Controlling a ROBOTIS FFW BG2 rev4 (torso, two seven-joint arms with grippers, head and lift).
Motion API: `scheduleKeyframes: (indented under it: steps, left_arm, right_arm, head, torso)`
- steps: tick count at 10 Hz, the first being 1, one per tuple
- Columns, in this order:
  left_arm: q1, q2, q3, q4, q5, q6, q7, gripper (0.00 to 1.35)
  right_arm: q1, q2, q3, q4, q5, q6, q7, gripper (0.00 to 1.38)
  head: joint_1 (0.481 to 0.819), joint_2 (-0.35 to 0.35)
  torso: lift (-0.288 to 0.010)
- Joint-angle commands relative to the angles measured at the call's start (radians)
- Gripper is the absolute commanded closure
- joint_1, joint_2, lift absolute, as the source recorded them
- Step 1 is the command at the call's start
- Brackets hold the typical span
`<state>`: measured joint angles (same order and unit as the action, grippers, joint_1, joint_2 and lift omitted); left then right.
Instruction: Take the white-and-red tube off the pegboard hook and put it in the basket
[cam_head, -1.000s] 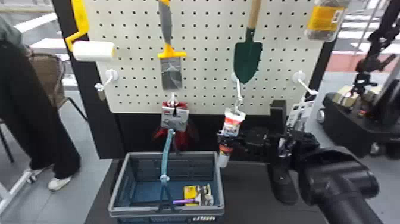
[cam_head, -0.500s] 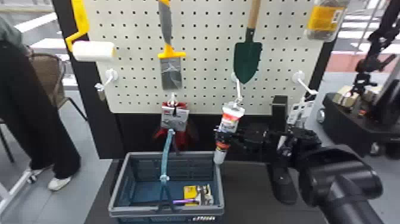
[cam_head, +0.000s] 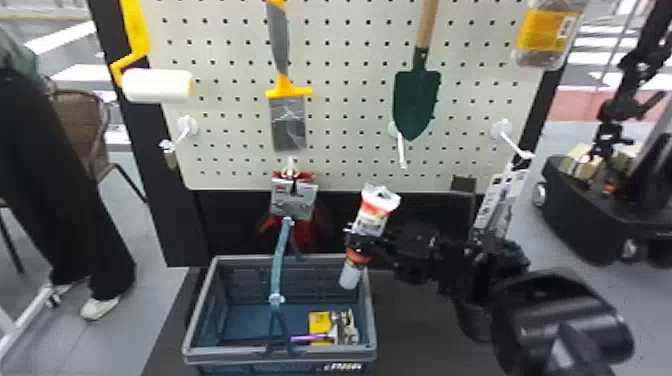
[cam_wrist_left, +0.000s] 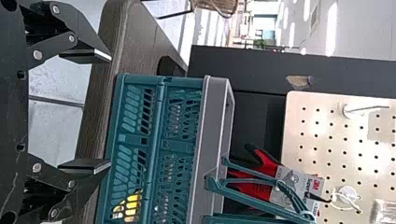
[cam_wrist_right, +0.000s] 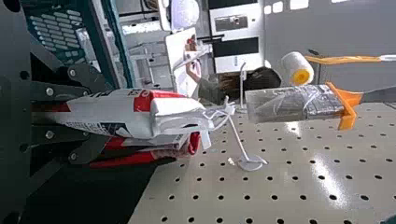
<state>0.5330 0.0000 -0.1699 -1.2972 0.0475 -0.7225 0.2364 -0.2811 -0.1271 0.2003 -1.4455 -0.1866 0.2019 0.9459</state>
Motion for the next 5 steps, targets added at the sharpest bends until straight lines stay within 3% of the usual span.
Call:
scheduleKeyframes:
  steps: [1,5]
  left_arm:
    - [-0.002,0.000,0.000,0.000,0.000,0.003,0.000,0.47]
    - [-0.004,-0.002,-0.003,0.000,0.000,0.008,-0.002,0.47]
  right_arm:
    - [0.043,0.011,0.007,0.001,-0.060,-0.038,-0.035,1.22]
    - [0.080,0.029,0.013,0.102,-0.205,-0.102,-0.088,1.22]
  head:
    - [0.549,0.000]
    - [0.549,0.000]
  torso:
    - [-0.100]
    - [-0.100]
